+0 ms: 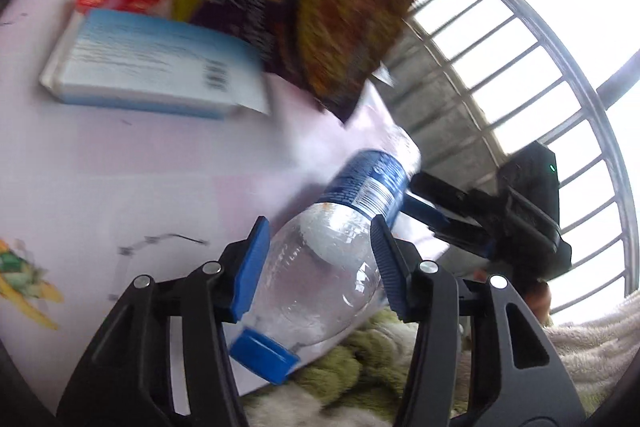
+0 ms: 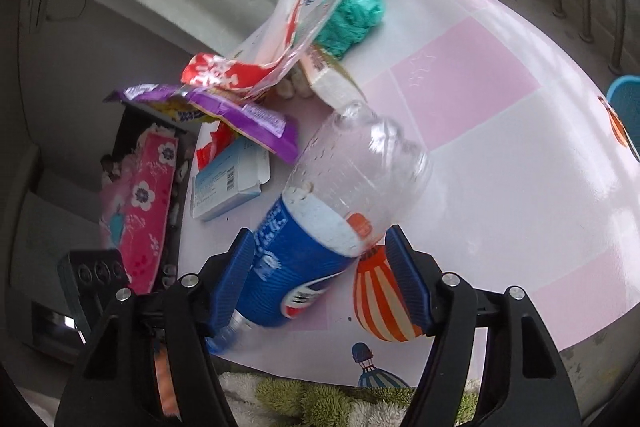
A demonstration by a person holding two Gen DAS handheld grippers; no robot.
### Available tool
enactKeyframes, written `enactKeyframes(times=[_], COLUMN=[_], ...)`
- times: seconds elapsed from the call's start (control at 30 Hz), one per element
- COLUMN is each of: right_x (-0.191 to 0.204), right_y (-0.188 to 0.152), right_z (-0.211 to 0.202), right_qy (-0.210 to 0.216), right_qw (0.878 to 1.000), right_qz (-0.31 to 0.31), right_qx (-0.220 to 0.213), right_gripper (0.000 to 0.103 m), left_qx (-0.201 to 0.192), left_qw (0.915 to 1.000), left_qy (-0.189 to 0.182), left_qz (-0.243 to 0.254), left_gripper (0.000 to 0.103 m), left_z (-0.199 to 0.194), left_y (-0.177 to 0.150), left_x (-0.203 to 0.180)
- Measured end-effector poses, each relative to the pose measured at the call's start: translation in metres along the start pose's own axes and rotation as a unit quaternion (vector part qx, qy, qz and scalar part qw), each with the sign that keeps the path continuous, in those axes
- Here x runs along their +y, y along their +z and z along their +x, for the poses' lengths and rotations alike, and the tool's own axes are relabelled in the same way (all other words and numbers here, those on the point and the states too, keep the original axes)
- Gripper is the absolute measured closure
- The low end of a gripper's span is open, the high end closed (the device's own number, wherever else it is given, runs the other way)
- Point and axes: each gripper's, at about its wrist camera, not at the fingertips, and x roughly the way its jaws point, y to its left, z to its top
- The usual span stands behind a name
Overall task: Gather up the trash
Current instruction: 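Grasp the Pepsi bottle with the right tool while the left tool grasps the blue box, then carry the bottle and box to the blue wastebasket and release both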
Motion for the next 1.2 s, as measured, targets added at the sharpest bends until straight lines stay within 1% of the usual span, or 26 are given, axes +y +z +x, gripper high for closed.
enactKeyframes(times=[0.1, 0.17, 0.2, 0.23, 0.27, 0.33, 0.37, 0.47, 0.5, 0.53, 0.57, 0.63, 0.7, 0.73, 0.77, 0.8, 0.83, 0.87, 0.9, 0.93, 0.97, 1.0, 1.03, 1.1, 1.2], right_x=[-0.005, -0.006, -0.008, -0.01, -0.013, -0.023, -0.027, -0.031, -0.03, -0.029, -0.028, -0.026, -0.025, -0.025, -0.025, -0.025, -0.025, -0.026, -0.026, -0.026, -0.025, -0.024, -0.023, -0.02, -0.016], right_y=[-0.001, -0.001, 0.0, 0.0, 0.001, 0.003, 0.004, 0.008, 0.009, 0.009, 0.01, 0.012, 0.012, 0.013, 0.014, 0.014, 0.015, 0.016, 0.017, 0.018, 0.019, 0.021, 0.024, 0.03, 0.042], right_z=[-0.004, -0.004, -0.003, -0.004, -0.004, -0.004, -0.005, -0.005, -0.005, -0.005, -0.005, -0.003, -0.003, -0.002, -0.002, -0.002, 0.0, 0.0, 0.001, 0.0, 0.0, 0.0, 0.0, 0.001, 0.002], right_qy=[0.003, -0.004, -0.004, -0.003, -0.002, 0.01, 0.014, 0.016, 0.014, 0.012, 0.01, 0.009, 0.007, 0.006, 0.006, 0.007, 0.008, 0.008, 0.008, 0.008, 0.005, 0.002, -0.002, -0.012, -0.031], right_qw=[1.0, 1.0, 1.0, 1.0, 1.0, 0.999, 0.999, 0.998, 0.999, 0.999, 0.999, 0.999, 0.999, 0.999, 0.999, 0.999, 0.999, 0.999, 0.999, 0.999, 0.999, 0.999, 0.999, 0.999, 0.997], right_qz=[0.016, 0.018, 0.02, 0.025, 0.031, 0.046, 0.052, 0.055, 0.051, 0.046, 0.041, 0.037, 0.032, 0.031, 0.03, 0.031, 0.032, 0.031, 0.03, 0.028, 0.023, 0.013, 0.003, -0.02, -0.047], right_qx=[-0.001, -0.003, -0.002, -0.003, -0.002, 0.004, 0.004, 0.008, 0.009, 0.01, 0.012, 0.015, 0.018, 0.019, 0.021, 0.022, 0.023, 0.025, 0.028, 0.03, 0.031, 0.034, 0.037, 0.046, 0.054], right_gripper=[0.036, 0.036, 0.036, 0.039, 0.047, 0.047, 0.048, 0.048, 0.048, 0.048, 0.048, 0.048, 0.048, 0.048, 0.048, 0.048, 0.048, 0.048, 0.048, 0.048, 0.048, 0.048, 0.048, 0.048, 0.048], left_qx=[0.025, 0.04, 0.042, 0.043, 0.04, 0.02, 0.011, -0.022, -0.037, -0.057, -0.072, -0.109, -0.122, -0.119, -0.111, -0.091, -0.063, -0.045, -0.027, -0.013, -0.004, 0.008, 0.015, 0.039, 0.079], left_qw=[0.9989, 0.9974, 0.9967, 0.9959, 0.9948, 0.9926, 0.9921, 0.9898, 0.9871, 0.9827, 0.9786, 0.9657, 0.9564, 0.953, 0.9523, 0.9548, 0.9596, 0.9631, 0.9682, 0.9734, 0.9767, 0.9822, 0.9856, 0.9894, 0.9915], left_qy=[-0.034, -0.044, -0.042, -0.037, -0.026, 0.001, 0.01, 0.056, 0.083, 0.112, 0.134, 0.186, 0.222, 0.239, 0.247, 0.252, 0.25, 0.246, 0.235, 0.22, 0.209, 0.184, 0.166, 0.137, 0.1], left_qz=[0.017, 0.042, 0.054, 0.07, 0.089, 0.119, 0.125, 0.129, 0.132, 0.136, 0.138, 0.145, 0.145, 0.143, 0.14, 0.129, 0.113, 0.099, 0.079, 0.061, 0.049, 0.036, 0.03, 0.027, 0.027], left_gripper=[0.057, 0.057, 0.057, 0.057, 0.057, 0.057, 0.057, 0.057, 0.057, 0.057, 0.057, 0.057, 0.057, 0.057, 0.057, 0.057, 0.057, 0.057, 0.057, 0.057, 0.057, 0.057, 0.057, 0.055, 0.052], left_z=[0.025, 0.04, 0.044, 0.045, 0.045, 0.037, 0.031, 0.01, 0.003, -0.003, -0.011, -0.021, -0.03, -0.026, -0.026, -0.017, -0.007, -0.001, 0.002, 0.001, -0.001, -0.005, -0.004, -0.009, -0.004], left_y=[-0.004, -0.006, -0.005, -0.005, -0.005, -0.002, 0.001, 0.02, 0.03, 0.041, 0.051, 0.075, 0.1, 0.115, 0.125, 0.137, 0.146, 0.15, 0.153, 0.152, 0.151, 0.148, 0.142, 0.126, 0.098], left_x=[-0.02, -0.035, -0.04, -0.046, -0.051, -0.054, -0.053, -0.041, -0.033, -0.025, -0.017, 0.004, 0.028, 0.04, 0.05, 0.063, 0.074, 0.083, 0.091, 0.096, 0.097, 0.097, 0.097, 0.088, 0.074])
